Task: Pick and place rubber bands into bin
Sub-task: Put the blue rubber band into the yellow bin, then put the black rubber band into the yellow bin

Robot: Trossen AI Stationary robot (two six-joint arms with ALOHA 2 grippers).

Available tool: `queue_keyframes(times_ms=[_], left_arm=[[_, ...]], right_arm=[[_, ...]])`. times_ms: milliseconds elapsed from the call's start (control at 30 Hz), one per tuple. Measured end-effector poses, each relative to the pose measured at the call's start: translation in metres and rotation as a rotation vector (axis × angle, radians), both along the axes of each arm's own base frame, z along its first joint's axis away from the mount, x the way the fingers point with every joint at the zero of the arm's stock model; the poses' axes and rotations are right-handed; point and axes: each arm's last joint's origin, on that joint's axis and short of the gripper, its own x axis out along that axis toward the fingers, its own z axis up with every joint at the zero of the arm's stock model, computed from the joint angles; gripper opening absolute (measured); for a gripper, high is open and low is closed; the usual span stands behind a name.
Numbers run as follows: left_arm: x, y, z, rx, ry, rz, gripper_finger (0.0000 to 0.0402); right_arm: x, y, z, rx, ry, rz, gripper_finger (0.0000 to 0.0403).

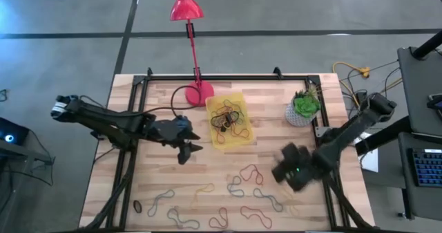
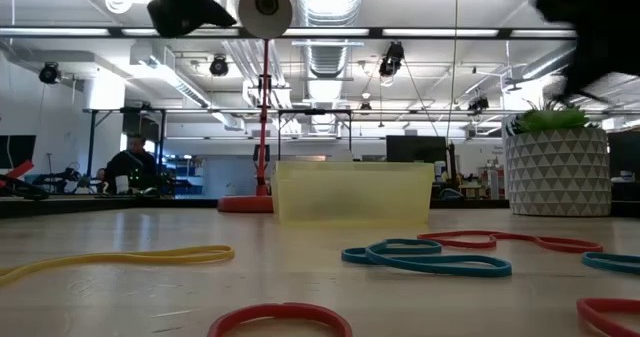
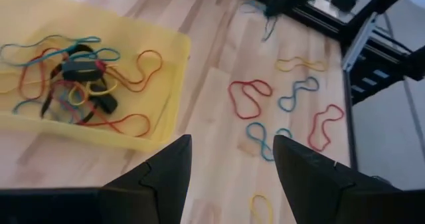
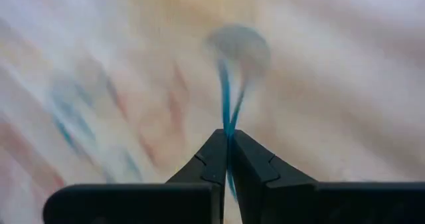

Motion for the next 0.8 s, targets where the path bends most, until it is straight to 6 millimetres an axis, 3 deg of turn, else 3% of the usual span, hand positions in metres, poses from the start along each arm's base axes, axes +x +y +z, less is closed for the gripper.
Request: queue_keyframes(times_ms=[167, 333, 433, 567, 700, 800], left_arm=[[-0.006, 0.002, -0.023, -0.02, 0.057, 0.03, 0.0196], [-0.012, 0.0, -0.058, -0.092, 0.159, 0.095, 0.0196], [-0.019, -0.006, -0.075, -0.153, 0.213, 0.125, 0.0196], [-0.027, -0.02, -0.09, -0.233, 0.245, 0.139, 0.0196], [-0.033, -0.038, -0.099, -0.298, 0.278, 0.133, 0.0196], [-0.035, -0.051, -0.104, -0.347, 0.266, 0.111, 0.0196]], right_arm=[[0.041, -0.046, 0.038, -0.194, -0.111, 0.034, 0.0009], [0.093, -0.099, 0.055, -0.311, -0.148, 0.18, 0.0009], [0.118, -0.126, 0.053, -0.245, -0.151, 0.234, 0.0009], [0.141, -0.147, 0.036, -0.241, -0.018, 0.298, 0.0027], [0.151, -0.151, 0.013, -0.258, 0.21, 0.417, 0.0083], [0.154, -0.141, -0.001, -0.243, 0.369, 0.511, 0.0139]])
